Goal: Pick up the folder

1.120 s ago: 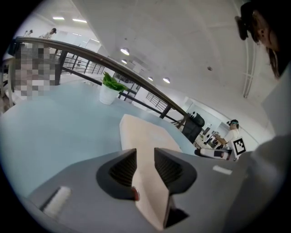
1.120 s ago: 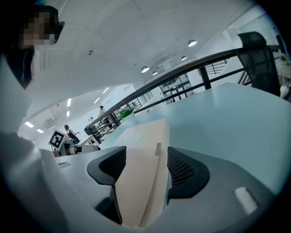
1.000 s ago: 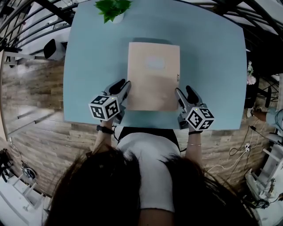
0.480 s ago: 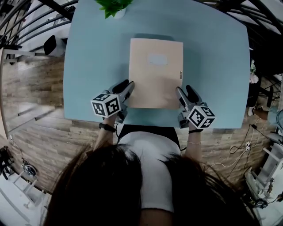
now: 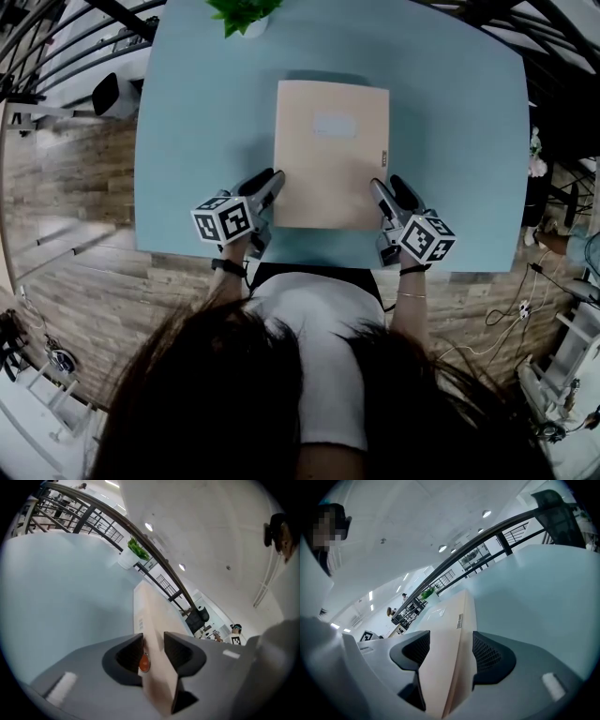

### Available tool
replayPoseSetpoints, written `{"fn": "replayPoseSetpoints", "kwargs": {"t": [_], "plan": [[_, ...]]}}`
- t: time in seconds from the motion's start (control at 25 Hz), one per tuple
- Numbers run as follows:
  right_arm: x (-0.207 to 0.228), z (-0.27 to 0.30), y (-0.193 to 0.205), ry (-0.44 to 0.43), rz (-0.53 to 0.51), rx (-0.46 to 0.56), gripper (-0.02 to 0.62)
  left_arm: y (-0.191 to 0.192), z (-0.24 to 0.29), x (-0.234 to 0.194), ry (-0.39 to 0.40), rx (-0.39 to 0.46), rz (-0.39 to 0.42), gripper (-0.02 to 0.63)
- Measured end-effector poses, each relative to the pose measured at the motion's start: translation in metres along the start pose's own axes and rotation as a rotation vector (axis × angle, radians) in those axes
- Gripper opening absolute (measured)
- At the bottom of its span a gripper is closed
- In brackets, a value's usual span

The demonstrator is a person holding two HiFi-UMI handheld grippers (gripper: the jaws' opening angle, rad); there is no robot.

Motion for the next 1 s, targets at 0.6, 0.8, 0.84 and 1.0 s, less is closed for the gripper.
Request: {"fn": "replayPoseSetpoints", "kwargs": {"t": [0.6, 0.8, 0.84, 1.0], "plan": [[0.019, 0.034, 0.014, -0.214, 0.180, -0.188, 0.307, 0.001, 0.001, -0.004, 0.002, -0.006, -0.034, 0.193], [0.019, 0.036, 0.021, -0.288, 0.202, -0.259, 0.319, 0.001, 0.002, -0.003, -0.006, -0.013, -0.025, 0.193], [0.019, 0.035, 0.021, -0.300, 0.201, -0.269, 0.319, 0.001, 0.002, -0.003, -0.007, -0.016, -0.022, 0.193], [0.016, 0.036, 0.020, -0.360, 0.204, -0.312, 0.319, 0.002, 0.000, -0.003, 0.001, -0.005, -0.034, 0.193]]}}
Point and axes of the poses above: the fingertips, and each gripper's own axes: z forward along the fingers, x to its right, y out of its underside, the point moved 2 cm from there along -z, backward along the fingers, and after that the axes turned 13 degrees about -z, right-handed, at the moved point
